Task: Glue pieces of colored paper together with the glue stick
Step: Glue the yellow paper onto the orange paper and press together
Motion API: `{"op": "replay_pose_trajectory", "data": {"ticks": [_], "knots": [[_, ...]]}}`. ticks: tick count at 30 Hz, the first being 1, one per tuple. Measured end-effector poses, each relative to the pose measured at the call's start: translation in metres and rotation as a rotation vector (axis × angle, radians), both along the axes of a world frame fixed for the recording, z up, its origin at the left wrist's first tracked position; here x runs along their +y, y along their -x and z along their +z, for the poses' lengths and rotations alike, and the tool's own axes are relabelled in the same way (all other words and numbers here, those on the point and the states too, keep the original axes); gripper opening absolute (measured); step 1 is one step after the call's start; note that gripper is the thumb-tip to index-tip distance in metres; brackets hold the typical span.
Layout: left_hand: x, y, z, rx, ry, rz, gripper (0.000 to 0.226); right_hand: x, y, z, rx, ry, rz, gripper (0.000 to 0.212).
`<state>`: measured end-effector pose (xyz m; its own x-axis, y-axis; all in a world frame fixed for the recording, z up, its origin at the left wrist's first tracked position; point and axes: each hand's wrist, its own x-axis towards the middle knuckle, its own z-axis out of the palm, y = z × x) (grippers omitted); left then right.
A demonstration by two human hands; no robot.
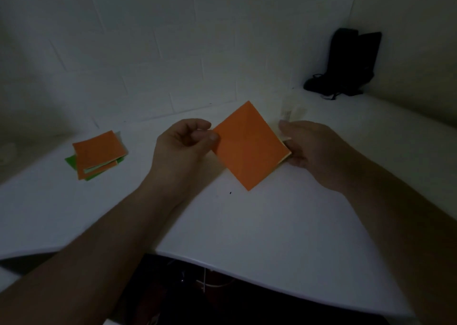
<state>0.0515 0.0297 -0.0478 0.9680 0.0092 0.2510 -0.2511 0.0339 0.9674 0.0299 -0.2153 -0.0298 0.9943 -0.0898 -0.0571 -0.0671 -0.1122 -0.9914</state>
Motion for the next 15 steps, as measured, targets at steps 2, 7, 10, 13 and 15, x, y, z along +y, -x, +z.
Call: {"op": "replay_pose_trajectory", "data": {"ticks": [2,7,10,13,15], "knots": [[0.002,-0.001,0.001,0.033,0.017,0.007,0.021,-0.001,0.003,0.000,-0.022,-0.082,0.043,0.033],[0.001,-0.002,0.002,0.075,-0.022,-0.070,0.046,0.000,0.003,0.001,-0.177,-0.163,0.034,0.058],[0.001,0.005,0.005,0.047,-0.125,-0.154,0.075,-0.002,0.007,0.005,-0.213,-0.072,0.126,0.061],[-0.004,0.014,0.009,0.118,-0.009,-0.327,0.086,-0.001,0.009,0.004,-0.220,-0.020,0.176,0.058],[-0.008,0.017,0.010,0.154,0.064,-0.392,0.088,0.000,0.008,0.004,-0.219,-0.012,0.183,0.053]]}}
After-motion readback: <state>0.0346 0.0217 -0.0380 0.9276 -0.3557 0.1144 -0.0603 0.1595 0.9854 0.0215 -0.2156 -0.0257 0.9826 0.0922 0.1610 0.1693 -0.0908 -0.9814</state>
